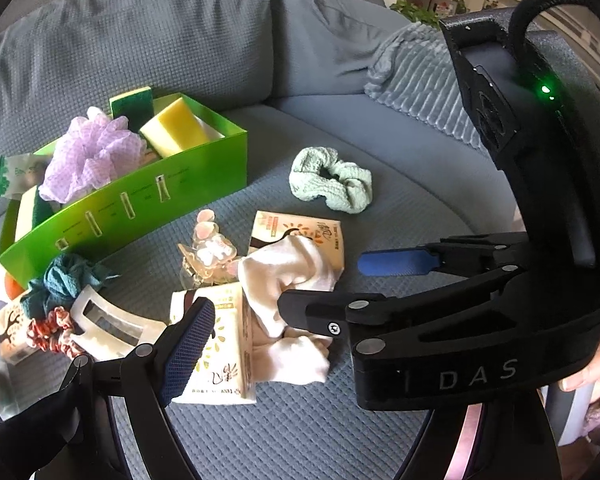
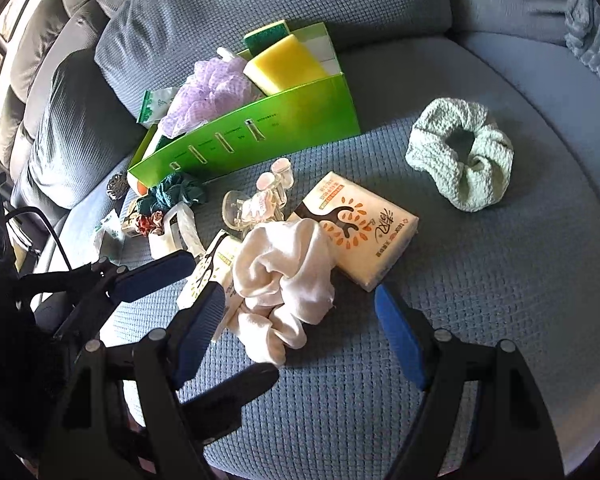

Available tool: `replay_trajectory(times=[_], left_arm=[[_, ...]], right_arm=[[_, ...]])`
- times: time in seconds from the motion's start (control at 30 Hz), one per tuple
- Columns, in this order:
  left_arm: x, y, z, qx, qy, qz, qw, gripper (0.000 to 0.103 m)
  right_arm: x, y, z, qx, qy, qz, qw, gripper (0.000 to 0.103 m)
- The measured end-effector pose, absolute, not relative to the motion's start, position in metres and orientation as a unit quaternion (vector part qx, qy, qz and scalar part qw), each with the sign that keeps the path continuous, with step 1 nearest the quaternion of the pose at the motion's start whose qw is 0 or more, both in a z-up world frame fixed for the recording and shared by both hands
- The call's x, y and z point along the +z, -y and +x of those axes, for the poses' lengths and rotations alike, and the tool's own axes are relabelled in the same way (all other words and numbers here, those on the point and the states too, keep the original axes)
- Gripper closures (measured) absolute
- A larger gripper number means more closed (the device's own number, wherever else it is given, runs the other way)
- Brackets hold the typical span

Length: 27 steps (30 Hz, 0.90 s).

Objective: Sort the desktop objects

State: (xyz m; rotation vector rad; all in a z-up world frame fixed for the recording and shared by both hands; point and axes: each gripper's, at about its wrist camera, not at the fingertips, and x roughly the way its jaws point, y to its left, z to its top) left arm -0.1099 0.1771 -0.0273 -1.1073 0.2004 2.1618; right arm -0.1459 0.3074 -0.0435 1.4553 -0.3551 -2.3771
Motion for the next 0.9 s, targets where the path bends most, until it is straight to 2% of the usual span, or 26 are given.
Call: replay_trajectory(times=[0.13,0.37,0.5,0.63,0.8,0.9], left_arm=[[-0.03,-0.179,-0.111,0.83,-0.08,-0.425,0.352,0.018],[-0.039,-0.193,-0.105,0.82,-0.136,-0.418,0.366,0.018],[-0.04,-0.193,-0.109,0.821,-0.123,-0.418,0.368,0.018],[-0.041,-0.194,-0.115,0.822,-0.109,-0.417,0.373,0.018],[-0.043,-0.194,-0.12,0.817,-0.091,-0.424,0.38,0.028],[-0.046,-0.195,-0.123,0.816,-0.091,-0.427,0.38,0.035]], right_arm=[[-0.047,-0.307,-0.147,-0.833,0.125,0.513,0.165,0.025],[-0.05,-0.302,-0.151,-0.833,0.127,0.514,0.162,0.025],[-0.05,-0.3,-0.153,-0.834,0.126,0.512,0.161,0.026],[-0.052,-0.3,-0.156,-0.833,0.128,0.514,0.161,0.033],[-0.054,-0.298,-0.159,-0.83,0.131,0.517,0.165,0.043],[-0.056,-0.296,-0.16,-0.825,0.132,0.522,0.173,0.058]])
